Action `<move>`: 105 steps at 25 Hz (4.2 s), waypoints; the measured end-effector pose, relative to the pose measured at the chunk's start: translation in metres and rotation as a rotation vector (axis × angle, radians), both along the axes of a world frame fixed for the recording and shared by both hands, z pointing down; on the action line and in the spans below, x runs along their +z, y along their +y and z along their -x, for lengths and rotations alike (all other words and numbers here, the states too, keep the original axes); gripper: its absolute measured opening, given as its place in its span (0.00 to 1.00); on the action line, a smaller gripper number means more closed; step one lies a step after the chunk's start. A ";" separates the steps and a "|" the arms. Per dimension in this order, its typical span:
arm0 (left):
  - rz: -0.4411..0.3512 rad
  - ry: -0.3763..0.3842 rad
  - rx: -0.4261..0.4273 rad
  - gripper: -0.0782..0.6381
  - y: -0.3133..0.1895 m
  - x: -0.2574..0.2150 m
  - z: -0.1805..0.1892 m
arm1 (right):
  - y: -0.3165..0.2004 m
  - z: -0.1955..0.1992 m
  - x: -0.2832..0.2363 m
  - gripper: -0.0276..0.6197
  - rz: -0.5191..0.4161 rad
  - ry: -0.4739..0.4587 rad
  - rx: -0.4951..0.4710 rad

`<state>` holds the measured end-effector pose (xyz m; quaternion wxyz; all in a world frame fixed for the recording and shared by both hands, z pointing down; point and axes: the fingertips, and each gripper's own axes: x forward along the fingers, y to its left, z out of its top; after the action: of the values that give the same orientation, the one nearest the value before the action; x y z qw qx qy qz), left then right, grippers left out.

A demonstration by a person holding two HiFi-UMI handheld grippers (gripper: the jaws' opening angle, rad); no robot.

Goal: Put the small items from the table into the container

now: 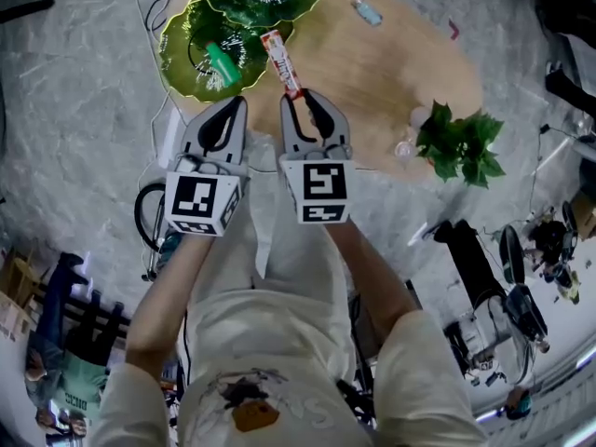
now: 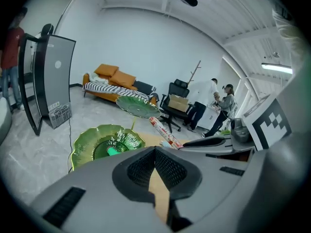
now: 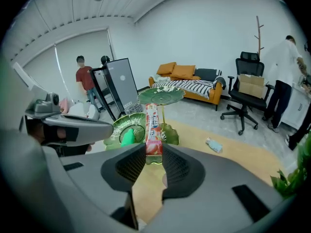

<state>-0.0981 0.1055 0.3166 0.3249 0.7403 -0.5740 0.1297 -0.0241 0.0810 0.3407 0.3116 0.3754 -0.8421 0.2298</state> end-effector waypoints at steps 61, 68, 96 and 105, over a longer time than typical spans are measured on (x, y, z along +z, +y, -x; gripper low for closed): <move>0.016 0.003 -0.027 0.11 0.014 0.018 0.081 | 0.020 0.087 0.029 0.20 0.050 0.038 -0.019; 0.011 -0.004 -0.001 0.11 0.004 0.017 0.051 | 0.011 0.050 0.029 0.20 0.046 0.029 0.035; 0.049 0.000 0.080 0.11 -0.078 0.049 -0.119 | -0.095 -0.134 0.077 0.22 0.032 0.068 0.084; 0.064 -0.007 0.073 0.11 -0.102 0.074 -0.142 | -0.120 -0.150 0.108 0.26 0.025 0.072 0.045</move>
<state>0.0436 0.0030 0.3903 0.3413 0.7497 -0.5432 0.1625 0.1256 -0.0392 0.4483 0.3412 0.3984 -0.8187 0.2337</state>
